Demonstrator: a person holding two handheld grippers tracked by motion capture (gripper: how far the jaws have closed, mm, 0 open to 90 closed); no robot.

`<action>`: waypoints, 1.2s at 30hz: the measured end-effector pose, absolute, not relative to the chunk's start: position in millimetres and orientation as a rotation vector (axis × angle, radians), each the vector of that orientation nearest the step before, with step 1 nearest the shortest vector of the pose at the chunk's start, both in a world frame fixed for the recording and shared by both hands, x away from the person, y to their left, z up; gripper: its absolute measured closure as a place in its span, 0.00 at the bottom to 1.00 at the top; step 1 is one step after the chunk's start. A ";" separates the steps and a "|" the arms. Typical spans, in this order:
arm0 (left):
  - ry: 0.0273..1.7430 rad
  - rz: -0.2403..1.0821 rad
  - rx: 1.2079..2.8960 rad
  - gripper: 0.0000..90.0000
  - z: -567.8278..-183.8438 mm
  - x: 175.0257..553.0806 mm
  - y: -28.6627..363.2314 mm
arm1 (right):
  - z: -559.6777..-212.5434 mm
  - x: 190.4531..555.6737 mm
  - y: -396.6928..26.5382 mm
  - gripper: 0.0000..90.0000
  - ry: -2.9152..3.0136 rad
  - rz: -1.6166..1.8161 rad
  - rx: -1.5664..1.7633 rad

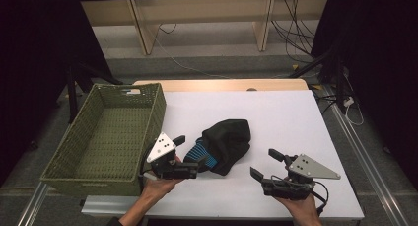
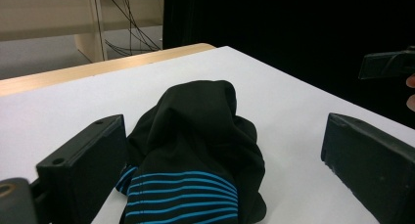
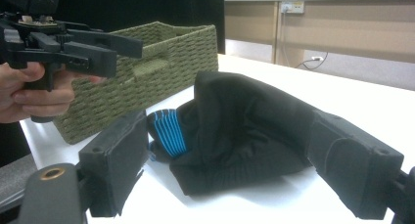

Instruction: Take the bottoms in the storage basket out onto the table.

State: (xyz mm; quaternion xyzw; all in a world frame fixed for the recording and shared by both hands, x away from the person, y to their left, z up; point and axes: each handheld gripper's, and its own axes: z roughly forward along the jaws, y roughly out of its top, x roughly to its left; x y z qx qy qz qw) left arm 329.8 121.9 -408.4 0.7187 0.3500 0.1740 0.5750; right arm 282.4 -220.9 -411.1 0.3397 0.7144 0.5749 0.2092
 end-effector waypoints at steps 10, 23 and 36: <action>0.825 0.408 1.686 0.03 -412.6 326.4 128.3 | -411.6 282.3 -220.0 0.19 1.995 1.596 0.946; 0.840 0.390 1.659 0.03 -416.1 321.6 133.9 | -412.6 282.6 -218.0 0.18 2.002 1.585 0.943; 0.838 0.406 1.655 0.02 -417.2 322.6 133.7 | -412.9 283.0 -218.6 0.18 2.003 1.585 0.947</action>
